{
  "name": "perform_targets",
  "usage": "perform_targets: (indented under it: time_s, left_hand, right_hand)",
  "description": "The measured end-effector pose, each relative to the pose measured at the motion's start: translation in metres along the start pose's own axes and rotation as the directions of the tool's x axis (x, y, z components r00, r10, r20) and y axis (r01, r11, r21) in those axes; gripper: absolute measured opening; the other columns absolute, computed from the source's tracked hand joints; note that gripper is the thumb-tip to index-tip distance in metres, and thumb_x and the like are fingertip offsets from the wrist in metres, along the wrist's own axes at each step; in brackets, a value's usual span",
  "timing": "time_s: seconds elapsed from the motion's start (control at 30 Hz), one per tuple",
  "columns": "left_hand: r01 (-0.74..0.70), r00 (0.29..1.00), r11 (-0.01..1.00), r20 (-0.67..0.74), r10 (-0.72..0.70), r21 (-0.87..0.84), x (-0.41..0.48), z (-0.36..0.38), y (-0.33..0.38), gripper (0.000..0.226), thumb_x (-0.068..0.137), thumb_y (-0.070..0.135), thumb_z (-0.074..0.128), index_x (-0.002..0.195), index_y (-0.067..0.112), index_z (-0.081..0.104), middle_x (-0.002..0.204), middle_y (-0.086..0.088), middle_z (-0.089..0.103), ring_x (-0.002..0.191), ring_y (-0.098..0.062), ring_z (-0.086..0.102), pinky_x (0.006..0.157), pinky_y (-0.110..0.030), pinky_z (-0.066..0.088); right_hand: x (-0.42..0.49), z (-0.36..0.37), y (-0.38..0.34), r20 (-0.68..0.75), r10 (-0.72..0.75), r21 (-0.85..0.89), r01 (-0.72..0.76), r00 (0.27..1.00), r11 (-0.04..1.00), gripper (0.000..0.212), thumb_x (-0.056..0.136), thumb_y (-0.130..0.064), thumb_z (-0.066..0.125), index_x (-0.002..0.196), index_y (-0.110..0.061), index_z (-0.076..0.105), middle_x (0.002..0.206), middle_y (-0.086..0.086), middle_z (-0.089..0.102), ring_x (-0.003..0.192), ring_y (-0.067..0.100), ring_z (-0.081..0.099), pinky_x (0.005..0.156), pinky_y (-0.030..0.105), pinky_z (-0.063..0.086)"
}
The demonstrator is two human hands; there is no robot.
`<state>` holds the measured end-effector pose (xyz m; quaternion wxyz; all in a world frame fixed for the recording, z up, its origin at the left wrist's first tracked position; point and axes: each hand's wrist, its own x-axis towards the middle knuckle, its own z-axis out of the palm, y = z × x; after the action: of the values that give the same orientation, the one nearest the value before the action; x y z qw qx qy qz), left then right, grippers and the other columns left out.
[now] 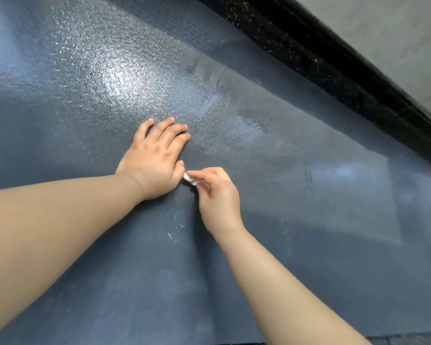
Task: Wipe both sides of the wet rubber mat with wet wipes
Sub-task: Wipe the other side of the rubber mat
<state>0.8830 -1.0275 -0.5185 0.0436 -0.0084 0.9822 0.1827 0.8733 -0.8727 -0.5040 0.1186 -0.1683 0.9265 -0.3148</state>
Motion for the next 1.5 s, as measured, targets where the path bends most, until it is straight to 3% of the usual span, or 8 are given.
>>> perform_targets:
  time_s: [0.23, 0.33, 0.73, 0.87, 1.0, 1.17, 1.37, 1.5]
  left_hand:
    - [0.001, 1.000, 1.000, 0.031, -0.001, -0.019, 0.001, 0.003, -0.007, 0.065, 0.088, 0.045, 0.038, 0.146, 0.016, 0.030, 0.155, 0.001, 0.022, 0.145, -0.019, 0.009, 0.114, -0.036, -0.006]
    - [-0.020, 0.997, 0.997, 0.067, 0.025, -0.068, 0.002, 0.002, -0.011, 0.067, 0.089, 0.040, 0.051, 0.148, 0.016, 0.027, 0.156, 0.002, 0.018, 0.145, -0.017, 0.005, 0.114, -0.034, -0.009]
    - [-0.225, 0.974, 0.974, 0.008, 0.225, 0.005, -0.081, -0.022, -0.032, 0.046, 0.075, 0.031, 0.046, 0.105, 0.007, 0.071, 0.116, -0.018, 0.063, 0.112, -0.042, 0.056, 0.094, -0.055, 0.042]
    - [-0.243, 0.964, 0.965, 0.133, 0.229, 0.096, -0.109, -0.018, -0.033, 0.048, 0.085, 0.039, 0.054, 0.129, 0.019, 0.057, 0.140, -0.012, 0.047, 0.133, -0.034, 0.038, 0.110, -0.049, 0.023]
    - [-0.264, 0.940, 0.929, 0.286, 0.187, 0.258, -0.121, -0.012, -0.039, 0.063, 0.091, 0.058, 0.030, 0.148, 0.035, 0.016, 0.156, 0.002, 0.009, 0.145, -0.020, 0.002, 0.116, -0.039, -0.002]
    - [-0.288, 0.920, 0.910, 0.351, 0.175, 0.299, -0.125, -0.015, -0.045, 0.066, 0.093, 0.059, 0.027, 0.150, 0.036, 0.004, 0.158, 0.004, -0.002, 0.145, -0.018, -0.007, 0.116, -0.039, -0.006]
    - [-0.274, 0.916, 0.916, 0.371, 0.155, 0.292, -0.124, -0.020, -0.040, 0.065, 0.092, 0.059, 0.029, 0.149, 0.037, 0.008, 0.158, 0.005, 0.001, 0.145, -0.017, -0.003, 0.116, -0.038, -0.002]
    - [-0.243, 0.920, 0.935, 0.367, 0.137, 0.260, -0.125, -0.020, -0.037, 0.064, 0.092, 0.058, 0.032, 0.149, 0.035, 0.012, 0.157, 0.004, 0.004, 0.145, -0.019, -0.002, 0.117, -0.038, 0.000]
  right_hand:
    - [0.040, -0.062, 0.048, -0.385, 0.512, 0.231, -0.457, 0.768, 0.859, 0.028, 0.090, 0.000, 0.049, 0.111, -0.010, 0.066, 0.118, 0.009, 0.059, 0.106, 0.017, 0.059, 0.098, 0.017, 0.039]
    - [0.047, -0.050, 0.052, -0.414, 0.562, 0.174, -0.544, 0.716, 0.821, 0.035, 0.087, 0.005, 0.045, 0.112, -0.008, 0.066, 0.115, 0.005, 0.057, 0.099, 0.018, 0.057, 0.075, 0.005, 0.033]
    - [-0.067, 0.008, -0.028, 0.060, 0.183, 0.105, -0.189, 0.981, 0.976, 0.019, 0.086, -0.009, 0.063, 0.098, -0.018, 0.074, 0.093, -0.005, 0.062, 0.089, 0.008, 0.059, 0.085, 0.009, 0.040]
    - [-0.039, -0.033, 0.018, -0.286, 0.551, 0.254, -0.492, 0.784, 0.833, 0.022, 0.089, -0.008, 0.058, 0.108, -0.009, 0.069, 0.111, 0.011, 0.066, 0.104, 0.020, 0.061, 0.098, 0.030, 0.044]
    - [-0.039, -0.028, 0.032, -0.390, 0.656, 0.211, -0.630, 0.647, 0.747, 0.035, 0.087, 0.005, 0.044, 0.109, -0.011, 0.066, 0.117, 0.008, 0.060, 0.089, 0.016, 0.058, 0.066, 0.006, 0.036]
    - [-0.081, 0.031, -0.030, -0.351, 0.430, 0.035, -0.447, 0.832, 0.894, 0.034, 0.084, 0.005, 0.050, 0.102, -0.014, 0.071, 0.103, 0.011, 0.060, 0.092, 0.026, 0.058, 0.083, 0.024, 0.039]
    - [-0.122, 0.036, -0.055, 0.253, 0.193, 0.053, -0.212, 0.948, 0.976, 0.018, 0.089, -0.014, 0.062, 0.103, -0.018, 0.072, 0.098, -0.001, 0.061, 0.091, 0.005, 0.056, 0.083, 0.000, 0.034]
    - [-0.093, -0.012, -0.019, -0.062, 0.380, 0.092, -0.374, 0.923, 0.923, 0.019, 0.089, -0.017, 0.063, 0.105, -0.014, 0.071, 0.105, 0.004, 0.065, 0.097, 0.009, 0.059, 0.093, 0.015, 0.040]
